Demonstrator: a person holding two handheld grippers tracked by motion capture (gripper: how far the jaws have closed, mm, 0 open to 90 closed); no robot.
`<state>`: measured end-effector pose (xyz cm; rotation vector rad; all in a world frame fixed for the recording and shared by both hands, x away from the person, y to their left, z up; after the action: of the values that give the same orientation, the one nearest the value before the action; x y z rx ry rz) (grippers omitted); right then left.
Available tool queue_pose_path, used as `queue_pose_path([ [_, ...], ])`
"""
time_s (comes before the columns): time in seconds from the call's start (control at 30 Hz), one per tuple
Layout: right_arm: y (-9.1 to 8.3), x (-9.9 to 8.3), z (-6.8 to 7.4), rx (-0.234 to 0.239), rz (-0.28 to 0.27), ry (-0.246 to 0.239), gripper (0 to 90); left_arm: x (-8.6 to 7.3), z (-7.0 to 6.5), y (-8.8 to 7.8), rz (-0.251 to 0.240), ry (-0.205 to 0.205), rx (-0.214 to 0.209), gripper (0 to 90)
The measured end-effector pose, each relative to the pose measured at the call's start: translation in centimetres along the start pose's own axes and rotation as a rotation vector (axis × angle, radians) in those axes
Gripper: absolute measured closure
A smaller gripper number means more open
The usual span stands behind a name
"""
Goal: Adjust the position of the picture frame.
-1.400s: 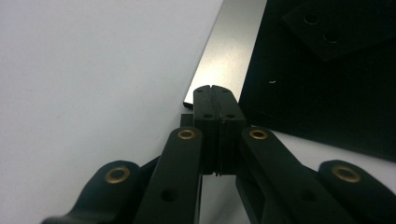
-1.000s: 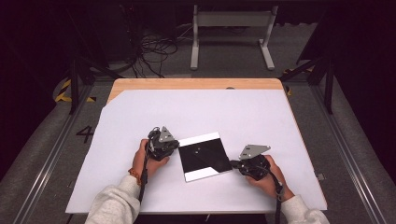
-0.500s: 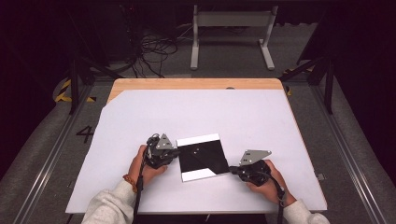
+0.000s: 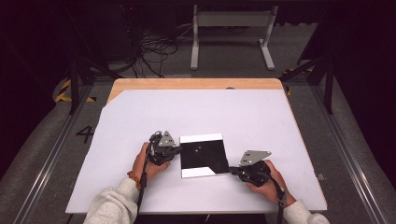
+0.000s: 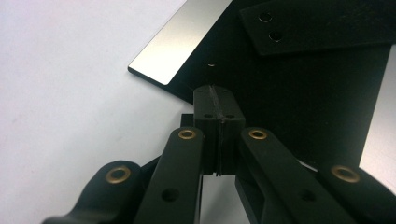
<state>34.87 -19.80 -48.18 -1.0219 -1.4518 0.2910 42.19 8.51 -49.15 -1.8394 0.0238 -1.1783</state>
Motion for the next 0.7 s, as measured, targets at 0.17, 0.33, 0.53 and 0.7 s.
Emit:
queue_pose_path([
  [0.17, 0.01, -0.02, -0.03, 0.0, -0.003, 0.002, 90.0, 0.61, 0.38, 0.64, -0.012, -0.022, -0.012, 89.7],
  [0.33, 0.02, -0.01, -0.03, 0.002, -0.003, 0.002, 90.0, 0.86, 0.32, 0.92, -0.017, -0.012, 0.005, 89.8],
  [0.53, 0.01, 0.01, 0.02, 0.001, -0.001, 0.0, 90.0, 0.88, 0.34, 0.92, -0.021, -0.019, 0.005, 89.5],
  [0.7, 0.0, 0.02, 0.05, -0.004, 0.0, -0.011, 90.0, 0.71, -0.38, 0.02, -0.026, 0.018, -0.01, 87.7],
])
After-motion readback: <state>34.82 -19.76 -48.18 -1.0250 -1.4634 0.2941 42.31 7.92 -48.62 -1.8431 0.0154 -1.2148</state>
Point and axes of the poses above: each handheld gripper's, and its own axes: y roughly forward along the jaws, x roughly out of its top, z roughly to its left, the point moved 4 cm from there along y, roughly forward along the jaws, and after that the axes turned 13 degrees about -y, right-handed, at the moved point
